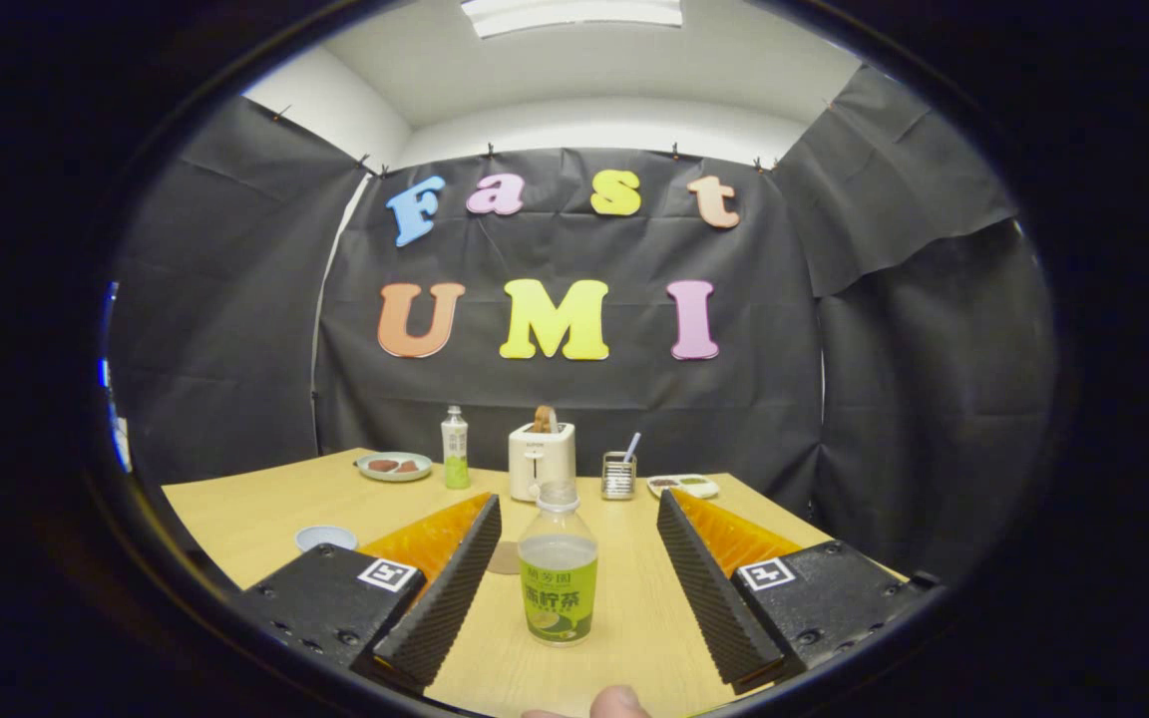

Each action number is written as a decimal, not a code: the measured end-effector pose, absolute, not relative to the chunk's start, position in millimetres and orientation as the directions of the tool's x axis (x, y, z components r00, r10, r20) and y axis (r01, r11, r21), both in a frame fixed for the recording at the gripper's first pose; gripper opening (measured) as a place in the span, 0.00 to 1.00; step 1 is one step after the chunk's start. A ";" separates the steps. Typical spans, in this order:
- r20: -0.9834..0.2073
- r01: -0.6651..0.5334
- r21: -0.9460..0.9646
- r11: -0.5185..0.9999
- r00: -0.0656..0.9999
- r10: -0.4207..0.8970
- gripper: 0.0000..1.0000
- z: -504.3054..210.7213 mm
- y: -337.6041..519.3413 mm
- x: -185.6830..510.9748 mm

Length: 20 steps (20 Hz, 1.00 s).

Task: Take the bottle from table, then pour the juice into the cup, finally place the bottle on the coaster

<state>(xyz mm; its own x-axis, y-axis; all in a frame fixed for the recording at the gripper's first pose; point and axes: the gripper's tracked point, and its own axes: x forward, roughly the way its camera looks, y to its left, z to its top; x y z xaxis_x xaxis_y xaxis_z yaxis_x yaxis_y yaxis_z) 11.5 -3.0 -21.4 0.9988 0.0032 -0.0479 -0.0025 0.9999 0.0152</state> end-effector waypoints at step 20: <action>-0.045 -0.026 0.006 1.000 0.999 0.026 1.00 -21.6 1.7 10.9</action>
